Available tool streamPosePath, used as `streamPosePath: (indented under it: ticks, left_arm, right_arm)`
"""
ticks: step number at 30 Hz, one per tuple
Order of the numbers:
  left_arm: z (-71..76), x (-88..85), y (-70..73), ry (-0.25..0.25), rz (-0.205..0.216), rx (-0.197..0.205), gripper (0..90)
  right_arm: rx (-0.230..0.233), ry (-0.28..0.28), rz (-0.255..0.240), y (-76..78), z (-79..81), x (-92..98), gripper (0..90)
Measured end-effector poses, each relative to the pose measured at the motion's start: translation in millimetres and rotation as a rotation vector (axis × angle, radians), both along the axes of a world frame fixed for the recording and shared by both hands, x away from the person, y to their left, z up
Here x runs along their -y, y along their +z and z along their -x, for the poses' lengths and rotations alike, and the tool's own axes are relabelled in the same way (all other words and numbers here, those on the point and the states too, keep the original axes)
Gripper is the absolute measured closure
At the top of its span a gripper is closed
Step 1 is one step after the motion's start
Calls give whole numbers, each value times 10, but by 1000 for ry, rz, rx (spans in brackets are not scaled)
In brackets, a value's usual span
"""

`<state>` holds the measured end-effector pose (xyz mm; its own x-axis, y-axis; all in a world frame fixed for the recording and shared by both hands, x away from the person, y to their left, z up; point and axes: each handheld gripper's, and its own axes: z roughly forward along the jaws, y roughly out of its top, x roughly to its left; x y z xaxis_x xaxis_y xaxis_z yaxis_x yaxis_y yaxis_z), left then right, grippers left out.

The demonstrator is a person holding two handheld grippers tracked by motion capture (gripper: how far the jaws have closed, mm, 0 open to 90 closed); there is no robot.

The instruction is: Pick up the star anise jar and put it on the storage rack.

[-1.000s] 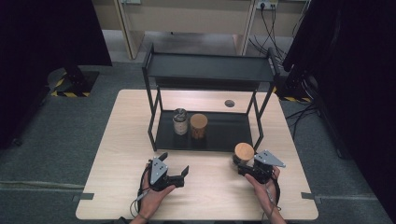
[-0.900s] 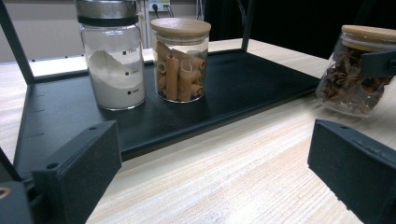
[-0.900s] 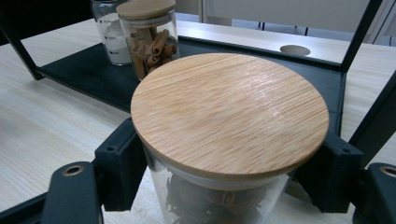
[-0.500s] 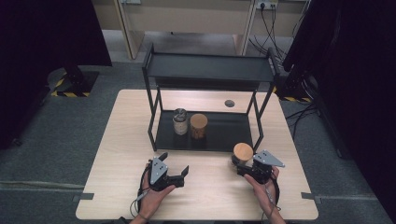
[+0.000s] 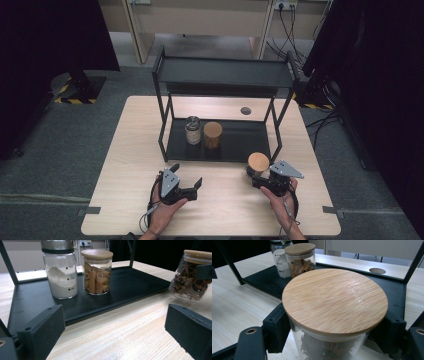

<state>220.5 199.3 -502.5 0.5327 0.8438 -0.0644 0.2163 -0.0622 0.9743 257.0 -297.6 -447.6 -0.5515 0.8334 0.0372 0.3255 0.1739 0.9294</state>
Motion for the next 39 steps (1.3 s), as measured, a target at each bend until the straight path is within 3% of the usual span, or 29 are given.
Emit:
streamPosePath:
  ticks: [39]
  left_arm:
    - [2,0,-3,0,0,2,23]
  right_arm:
    - [7,49,6,113,-165,-147,257]
